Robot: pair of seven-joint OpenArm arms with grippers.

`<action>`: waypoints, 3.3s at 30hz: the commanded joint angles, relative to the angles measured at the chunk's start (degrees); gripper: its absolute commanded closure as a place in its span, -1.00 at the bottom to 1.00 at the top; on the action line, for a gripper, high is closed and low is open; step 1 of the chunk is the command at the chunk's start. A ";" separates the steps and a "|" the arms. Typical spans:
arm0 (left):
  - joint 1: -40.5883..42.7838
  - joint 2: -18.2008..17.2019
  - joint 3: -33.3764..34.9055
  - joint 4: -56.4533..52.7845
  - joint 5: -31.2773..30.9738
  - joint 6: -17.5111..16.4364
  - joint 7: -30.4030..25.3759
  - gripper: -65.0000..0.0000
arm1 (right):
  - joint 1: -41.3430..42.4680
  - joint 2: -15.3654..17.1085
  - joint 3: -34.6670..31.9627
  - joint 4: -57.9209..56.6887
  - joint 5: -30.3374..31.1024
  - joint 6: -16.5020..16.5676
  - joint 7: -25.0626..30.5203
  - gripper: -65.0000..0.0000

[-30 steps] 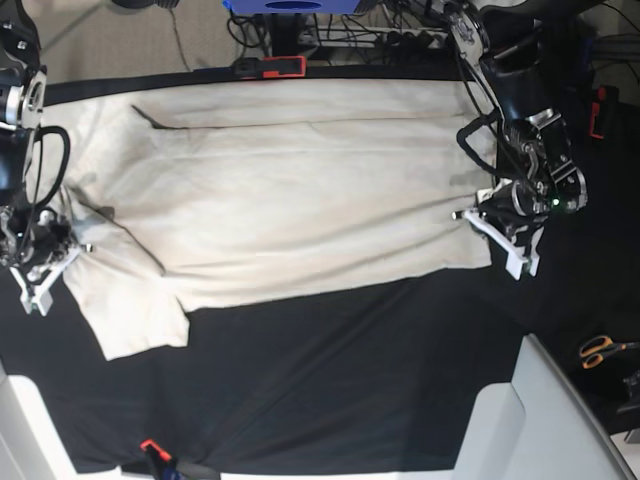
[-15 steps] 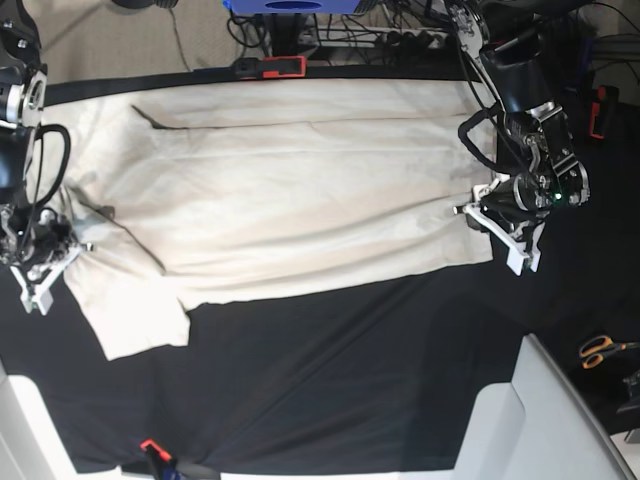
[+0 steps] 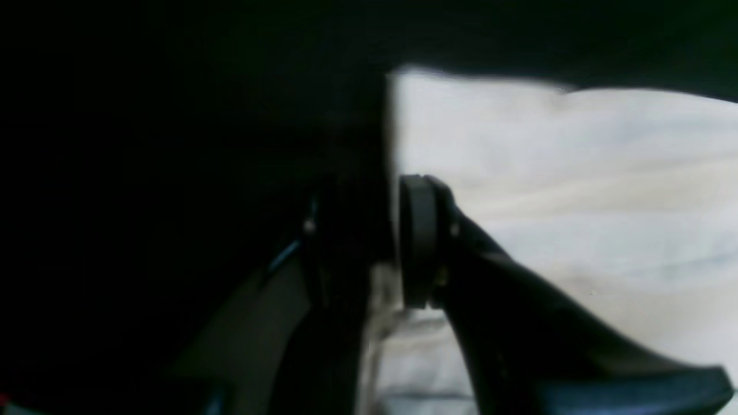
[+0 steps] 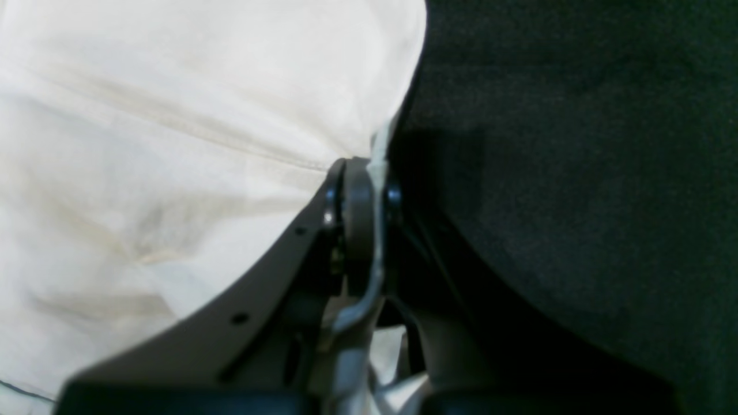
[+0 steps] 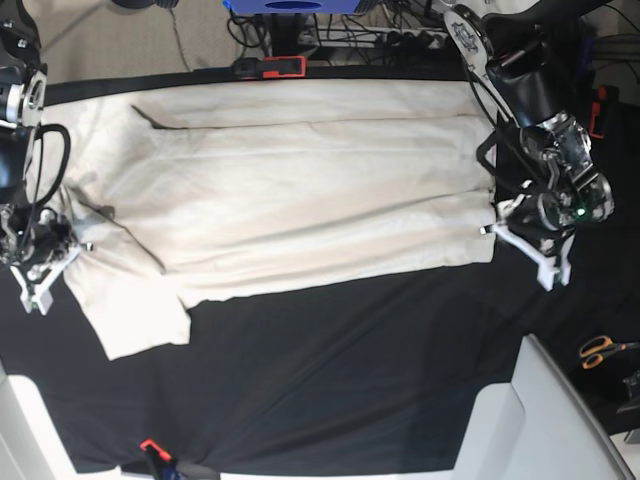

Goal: Fold the T-shirt properly
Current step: 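Lift the side edge with the left gripper and fold it inward, then grasp the shirt hem with the right gripper while left holds its edge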

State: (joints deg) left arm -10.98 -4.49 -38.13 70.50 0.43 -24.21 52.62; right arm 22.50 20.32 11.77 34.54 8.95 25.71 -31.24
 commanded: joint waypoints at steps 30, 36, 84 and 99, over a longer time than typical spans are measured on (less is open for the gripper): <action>-7.52 -4.61 -1.83 -19.11 -6.10 -0.36 -9.85 0.42 | 0.84 0.91 0.14 0.66 -0.20 -0.18 -0.45 1.00; -7.61 -4.43 -1.83 -23.42 -6.18 -0.63 -11.87 0.42 | 0.84 0.91 0.14 0.66 -0.20 -0.18 -0.45 1.00; -7.70 -4.61 6.88 -10.06 -14.71 -0.54 -8.71 1.00 | 0.93 0.91 0.14 5.24 -0.20 -0.18 2.28 1.00; -7.61 -4.61 6.53 -6.02 -14.89 -0.54 -6.69 1.00 | 1.89 1.35 0.14 11.92 -0.29 -0.18 3.86 1.00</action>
State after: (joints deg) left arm -17.12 -8.29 -31.51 63.37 -13.74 -24.43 46.92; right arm 22.37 20.34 11.75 45.06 8.51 25.52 -28.88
